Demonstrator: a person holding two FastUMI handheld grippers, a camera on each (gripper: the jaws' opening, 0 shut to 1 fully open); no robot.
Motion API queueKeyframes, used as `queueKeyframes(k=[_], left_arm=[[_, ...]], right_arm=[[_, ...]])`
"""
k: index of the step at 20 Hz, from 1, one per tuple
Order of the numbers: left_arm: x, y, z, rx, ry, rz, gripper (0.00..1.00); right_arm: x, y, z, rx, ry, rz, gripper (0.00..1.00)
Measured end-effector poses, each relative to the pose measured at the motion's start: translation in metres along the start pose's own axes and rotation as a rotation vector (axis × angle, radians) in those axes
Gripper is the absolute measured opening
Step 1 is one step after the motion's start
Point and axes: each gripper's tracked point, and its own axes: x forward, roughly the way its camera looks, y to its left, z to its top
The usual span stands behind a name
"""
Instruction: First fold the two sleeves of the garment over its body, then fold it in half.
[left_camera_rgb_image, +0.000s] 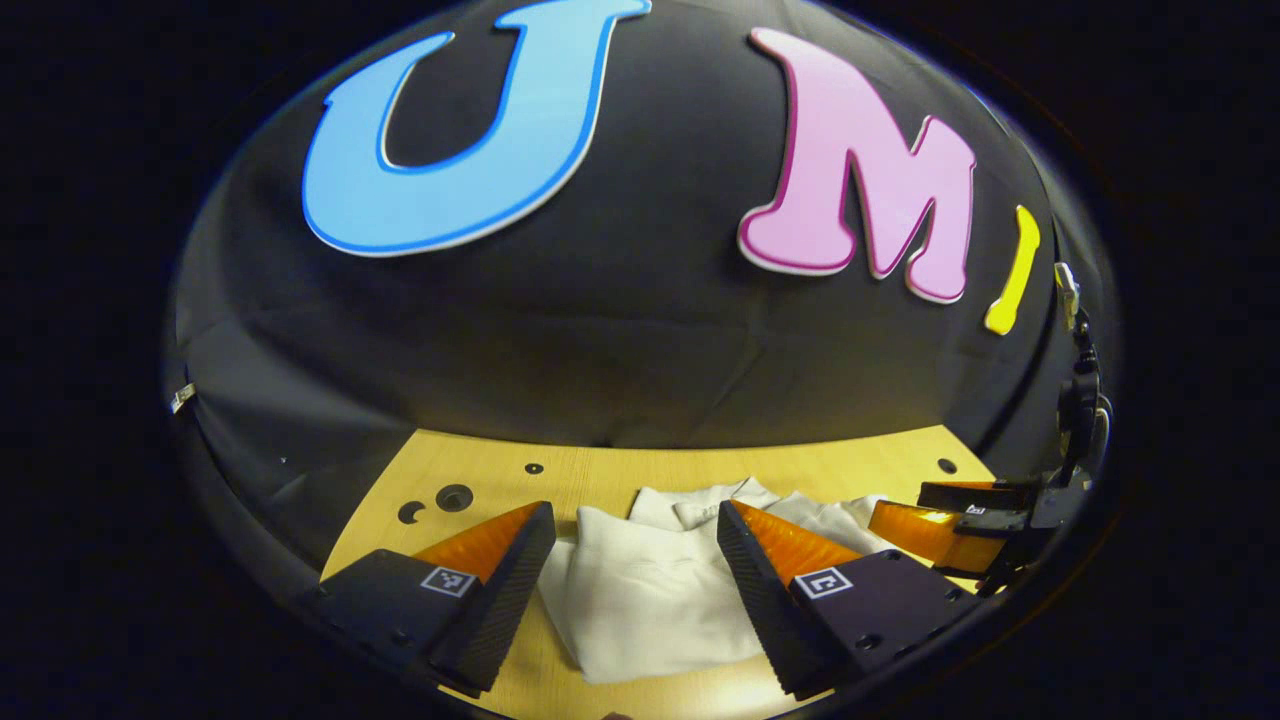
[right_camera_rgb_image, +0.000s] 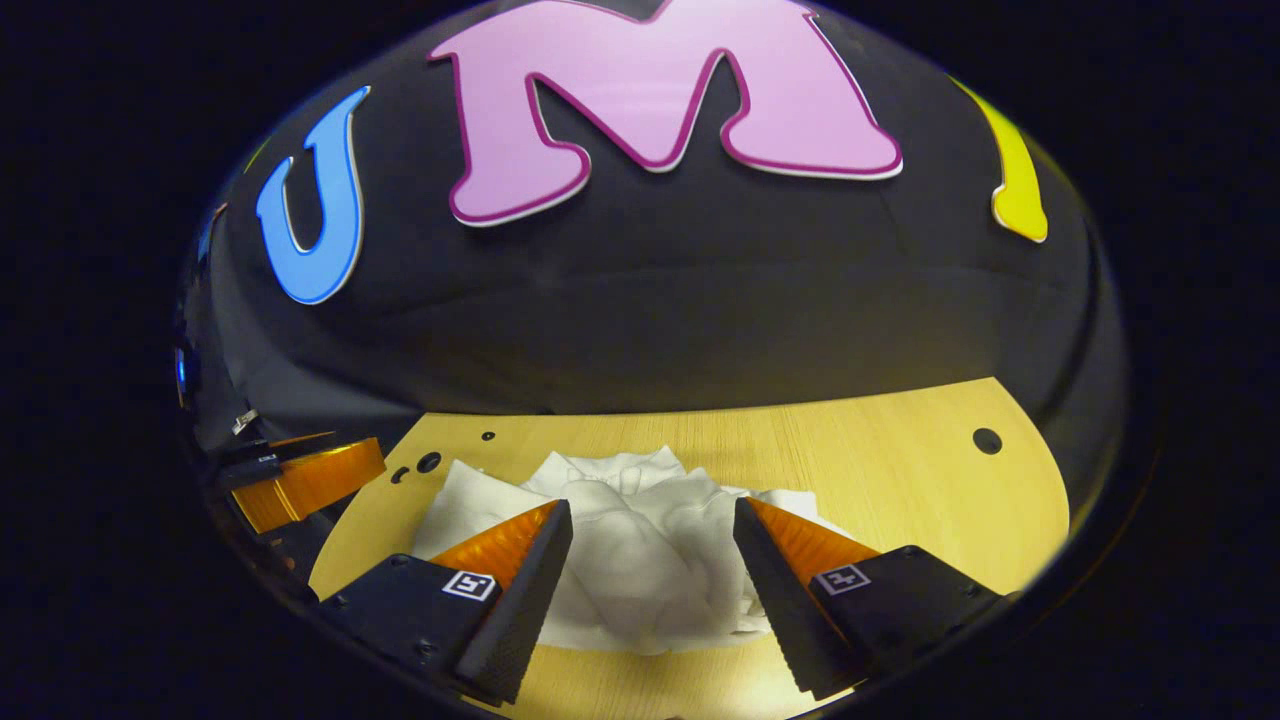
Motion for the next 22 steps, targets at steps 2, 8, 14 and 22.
queueKeyframes(k=[2, 8, 14, 22], left_arm=[[-0.03, -0.001, 0.01, 0.015, -0.041, 0.001, 0.99], [-0.137, -0.015, 0.005, 0.013, -0.149, 0.013, 0.99], [-0.244, -0.048, -0.041, -0.093, -0.159, -0.062, 0.99], [-0.338, -0.051, -0.093, -0.135, -0.22, -0.076, 0.98]], right_arm=[[-0.024, 0.003, 0.012, -0.01, -0.038, -0.007, 0.99], [-0.119, 0.002, 0.032, 0.038, -0.1, -0.033, 0.98], [-0.222, -0.002, 0.012, 0.0, -0.152, -0.06, 0.98], [-0.32, 0.013, -0.044, -0.015, -0.199, -0.056, 0.98]])
